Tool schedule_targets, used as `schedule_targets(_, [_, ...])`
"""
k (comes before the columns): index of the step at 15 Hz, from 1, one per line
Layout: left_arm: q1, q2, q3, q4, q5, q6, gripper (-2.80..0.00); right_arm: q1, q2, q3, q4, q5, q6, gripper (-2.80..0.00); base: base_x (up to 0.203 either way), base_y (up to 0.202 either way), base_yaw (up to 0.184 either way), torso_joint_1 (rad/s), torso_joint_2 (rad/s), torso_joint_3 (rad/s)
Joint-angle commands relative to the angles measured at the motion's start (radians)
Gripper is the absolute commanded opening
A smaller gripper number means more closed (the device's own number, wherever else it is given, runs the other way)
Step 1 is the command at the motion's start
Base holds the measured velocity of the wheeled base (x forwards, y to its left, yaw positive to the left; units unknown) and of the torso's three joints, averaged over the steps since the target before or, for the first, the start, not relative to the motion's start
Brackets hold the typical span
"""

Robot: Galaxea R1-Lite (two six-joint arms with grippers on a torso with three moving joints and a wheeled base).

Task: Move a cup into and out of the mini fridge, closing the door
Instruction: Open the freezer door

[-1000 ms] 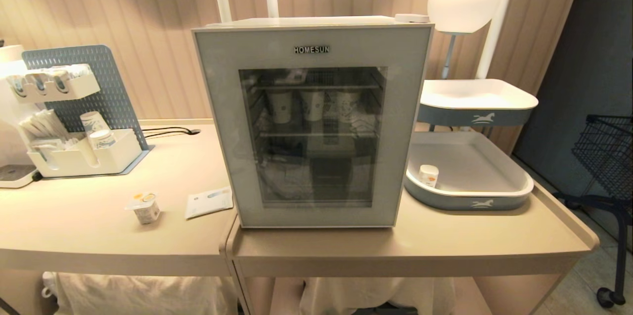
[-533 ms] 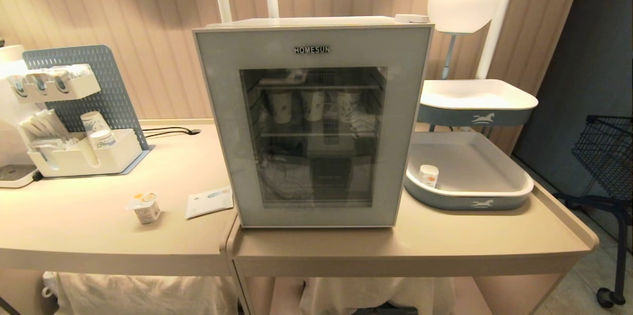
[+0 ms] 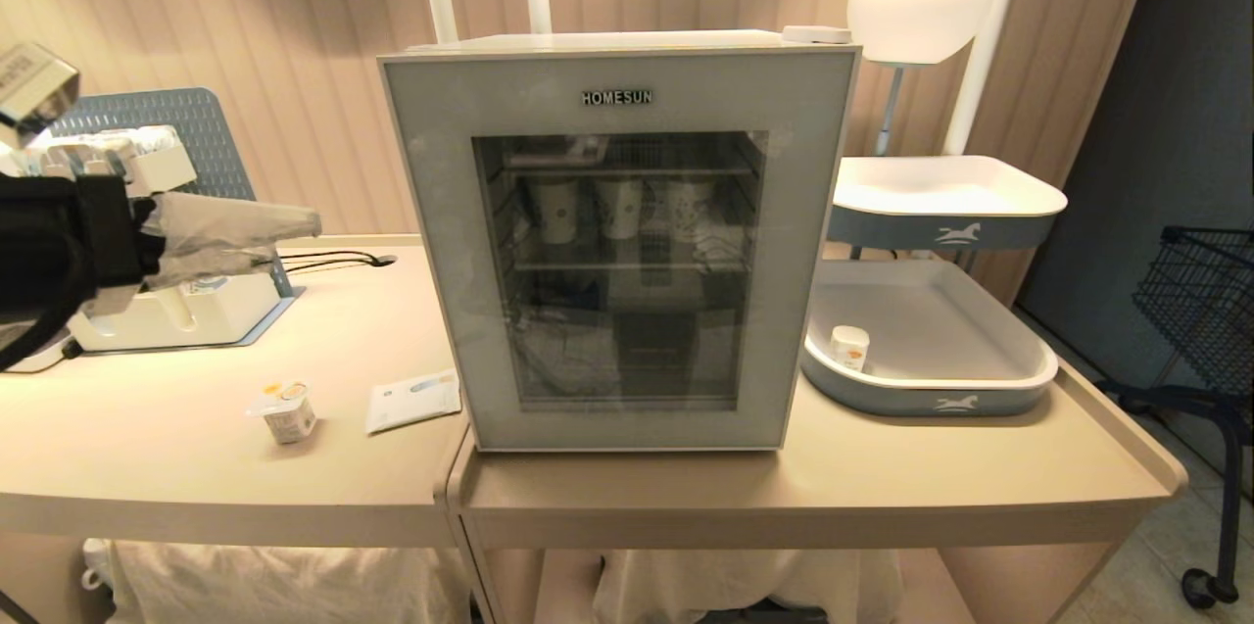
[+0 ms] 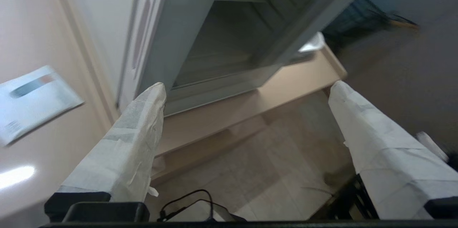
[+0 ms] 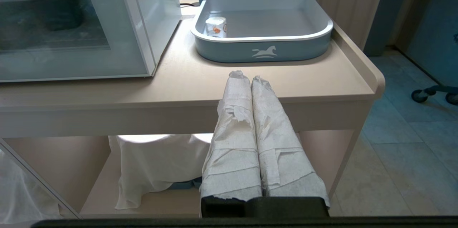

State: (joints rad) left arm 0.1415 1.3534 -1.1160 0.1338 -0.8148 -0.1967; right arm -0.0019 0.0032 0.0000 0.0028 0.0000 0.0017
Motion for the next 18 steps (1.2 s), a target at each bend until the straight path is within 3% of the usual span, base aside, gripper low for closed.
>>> schedule_targets(1, [0.066, 0.17, 0.074, -0.167, -0.25, 0.043, 0.0, 0.0, 0.001, 0.0, 0.0, 0.0, 0.0, -2.8, 0.0, 0.0, 0.0, 0.0, 0.0, 0.0])
schedule_targets(4, [0.078, 0.279, 0.17, -0.432, -0.424, 0.082, 0.0, 0.0, 0.0, 0.0, 0.0, 0.0, 0.0, -2.8, 0.0, 0.0, 0.0, 0.0, 0.0, 0.0])
schedule_targets(6, [0.06, 0.361, 0.209, -0.585, -0.482, 0.084, 0.0, 0.0, 0.001, 0.0, 0.0, 0.0, 0.0, -2.8, 0.0, 0.0, 0.0, 0.0, 0.0, 0.0])
schedule_targets(8, [-0.003, 0.455, 0.234, -0.74, -0.484, 0.082, 0.0, 0.0, 0.001, 0.0, 0.0, 0.0, 0.0, -2.8, 0.0, 0.0, 0.0, 0.0, 0.0, 0.0])
schedule_targets(11, [-0.031, 0.552, 0.24, -0.953, -0.455, 0.066, 0.0, 0.0, 0.001, 0.0, 0.0, 0.0, 0.0, -2.8, 0.0, 0.0, 0.0, 0.0, 0.0, 0.0])
schedule_targets(14, [-0.048, 0.572, 0.244, -1.007, -0.349, 0.072, 0.0, 0.0, 0.001, 0.0, 0.0, 0.0, 0.0, -2.8, 0.0, 0.0, 0.0, 0.0, 0.0, 0.0])
schedule_targets(18, [-0.048, 0.582, 0.252, -1.029, -0.317, 0.08, 0.0, 0.0, 0.001, 0.0, 0.0, 0.0, 0.0, -2.8, 0.0, 0.0, 0.0, 0.0, 0.0, 0.0])
